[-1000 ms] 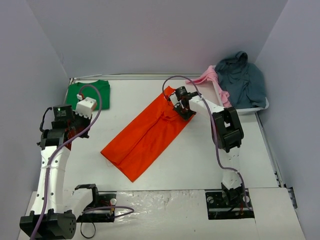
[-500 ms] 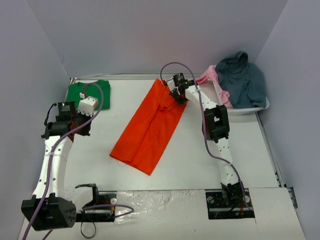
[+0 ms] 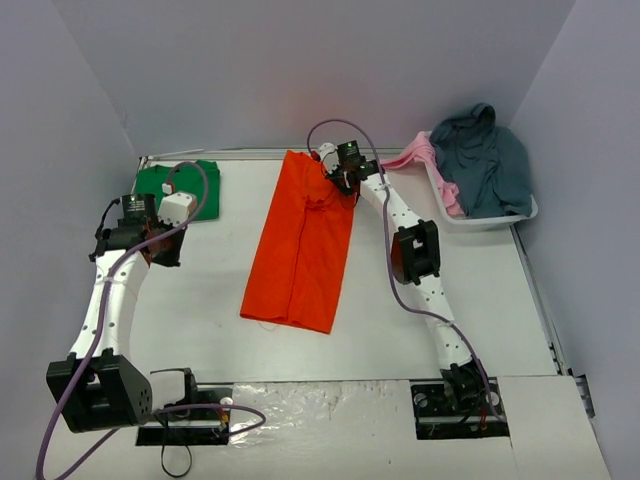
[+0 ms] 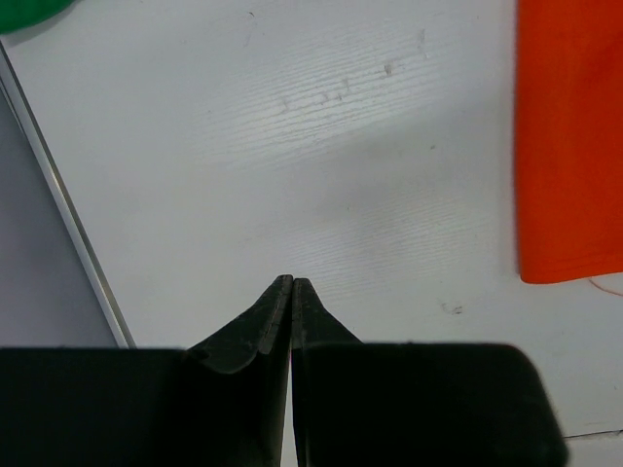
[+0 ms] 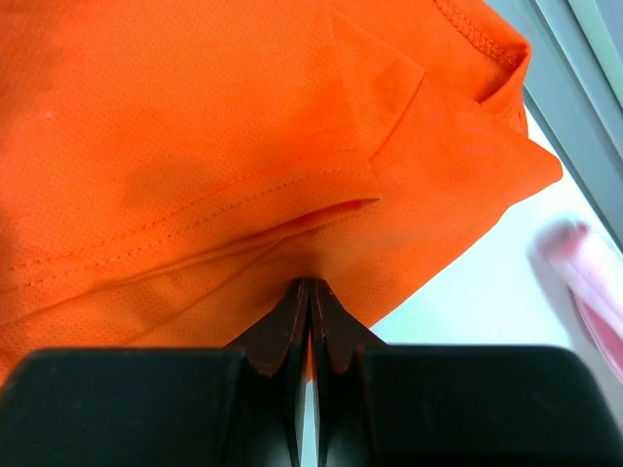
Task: Fold and stack the t-shirts
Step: Rotate the tshirt 90 degrees
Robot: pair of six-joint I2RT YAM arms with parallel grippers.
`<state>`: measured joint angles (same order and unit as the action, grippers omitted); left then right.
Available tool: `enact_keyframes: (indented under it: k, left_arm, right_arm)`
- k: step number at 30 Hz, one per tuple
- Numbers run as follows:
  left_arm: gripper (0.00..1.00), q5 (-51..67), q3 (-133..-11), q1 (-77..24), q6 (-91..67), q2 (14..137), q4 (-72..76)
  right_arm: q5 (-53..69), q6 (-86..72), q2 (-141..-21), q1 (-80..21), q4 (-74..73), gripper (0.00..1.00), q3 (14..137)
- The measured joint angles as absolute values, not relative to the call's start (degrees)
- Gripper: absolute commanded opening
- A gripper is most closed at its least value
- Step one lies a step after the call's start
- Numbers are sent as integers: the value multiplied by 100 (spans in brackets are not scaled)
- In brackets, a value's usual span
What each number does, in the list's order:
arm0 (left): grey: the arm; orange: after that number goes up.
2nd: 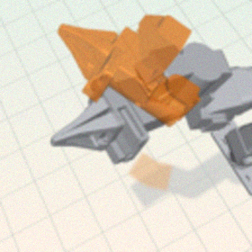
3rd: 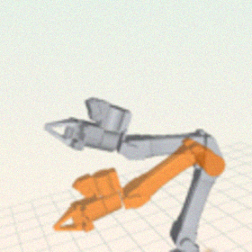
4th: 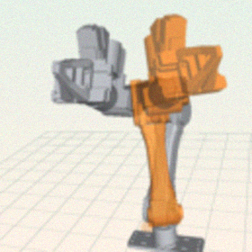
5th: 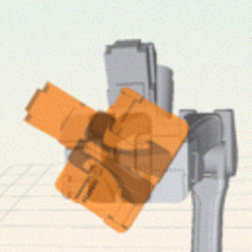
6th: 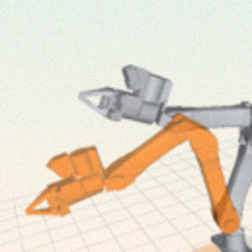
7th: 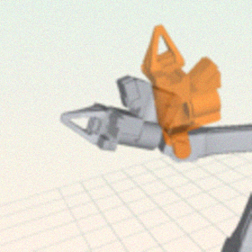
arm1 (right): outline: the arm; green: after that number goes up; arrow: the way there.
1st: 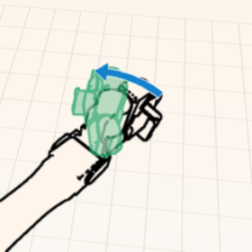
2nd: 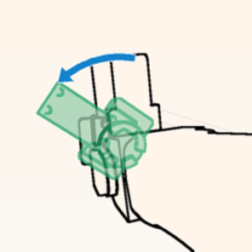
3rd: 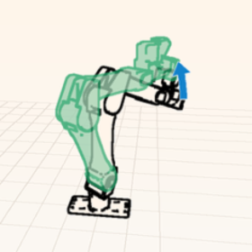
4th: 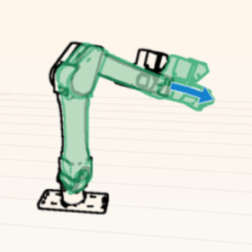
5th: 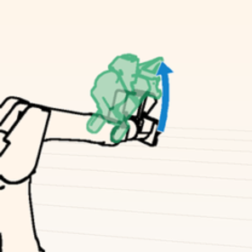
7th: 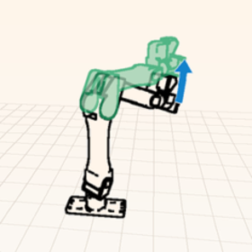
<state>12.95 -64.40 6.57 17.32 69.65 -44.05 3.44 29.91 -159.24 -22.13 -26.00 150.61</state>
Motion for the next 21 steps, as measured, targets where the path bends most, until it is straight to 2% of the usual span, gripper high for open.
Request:
enact_keyframes:
  k: [10, 17, 19, 21]
  left_arm:
    - [2, 1288, -6438, 666, 1732, 6847, -4425]
    - [2, 1253, -6438, 727, 1734, 6683, -4423]
    - [8, 1249, -6438, 727, 1734, 6683, -4423]
    - [22, 1253, -6438, 727, 1734, 6678, -4423]
  right_arm:
    - [615, 3098, -16011, -2781, -2329, 0, 15122]
    - [255, 3267, -16018, -2842, -2051, 0, 15021]
    - [16, 3319, -16009, -2842, -1885, 0, 14927]
    - [-244, 3371, -15965, -2845, -1671, 1, 14761]
